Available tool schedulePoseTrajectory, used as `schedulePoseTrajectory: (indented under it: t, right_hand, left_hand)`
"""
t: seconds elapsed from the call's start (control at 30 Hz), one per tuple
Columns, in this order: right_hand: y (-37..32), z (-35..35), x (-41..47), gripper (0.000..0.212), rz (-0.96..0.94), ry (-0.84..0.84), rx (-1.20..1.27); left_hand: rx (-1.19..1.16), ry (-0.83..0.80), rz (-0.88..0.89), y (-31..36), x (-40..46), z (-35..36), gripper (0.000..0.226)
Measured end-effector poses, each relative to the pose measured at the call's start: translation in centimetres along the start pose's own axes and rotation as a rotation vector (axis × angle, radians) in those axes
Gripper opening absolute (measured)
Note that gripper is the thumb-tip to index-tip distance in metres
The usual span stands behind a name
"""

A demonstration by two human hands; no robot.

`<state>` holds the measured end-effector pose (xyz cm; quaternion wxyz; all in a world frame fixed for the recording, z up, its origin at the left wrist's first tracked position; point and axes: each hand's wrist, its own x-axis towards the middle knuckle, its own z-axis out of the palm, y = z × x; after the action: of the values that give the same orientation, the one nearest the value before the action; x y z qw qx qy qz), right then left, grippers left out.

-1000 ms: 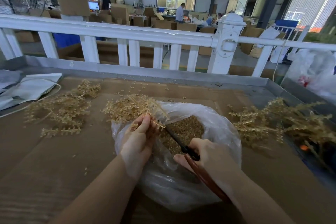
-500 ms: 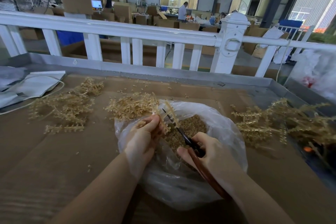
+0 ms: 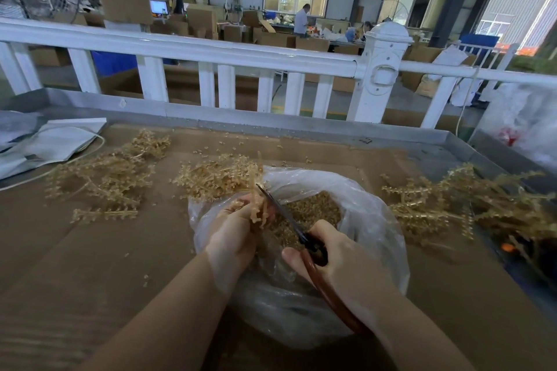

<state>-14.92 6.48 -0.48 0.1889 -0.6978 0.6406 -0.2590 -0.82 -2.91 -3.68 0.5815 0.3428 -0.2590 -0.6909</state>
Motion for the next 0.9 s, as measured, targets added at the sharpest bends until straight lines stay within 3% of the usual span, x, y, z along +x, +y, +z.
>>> schedulePoseTrajectory:
  t: [0.07,0.27,0.5,0.9]
  right_hand:
    - [-0.2,0.2,0.0,0.034,0.005,0.023,-0.039]
    - [-0.7,1.4,0.1,0.036,-0.025,0.106,-0.077]
    - [-1.3,2.5,0.7,0.035,-0.039,0.168,-0.114]
    - [-1.8,2.9,1.0,0.038,-0.024,0.176,-0.109]
  left_hand:
    - [-0.015,-0.001,-0.002,0.0,-0.1,0.1,0.003]
    - [-0.004,-0.016,-0.025,0.0,-0.1,0.0,0.013]
    - [-0.008,0.005,-0.096,0.1,0.0,-0.3,0.01]
    - [-0.037,-0.097,-0.128,0.3,-0.1,-0.6,0.016]
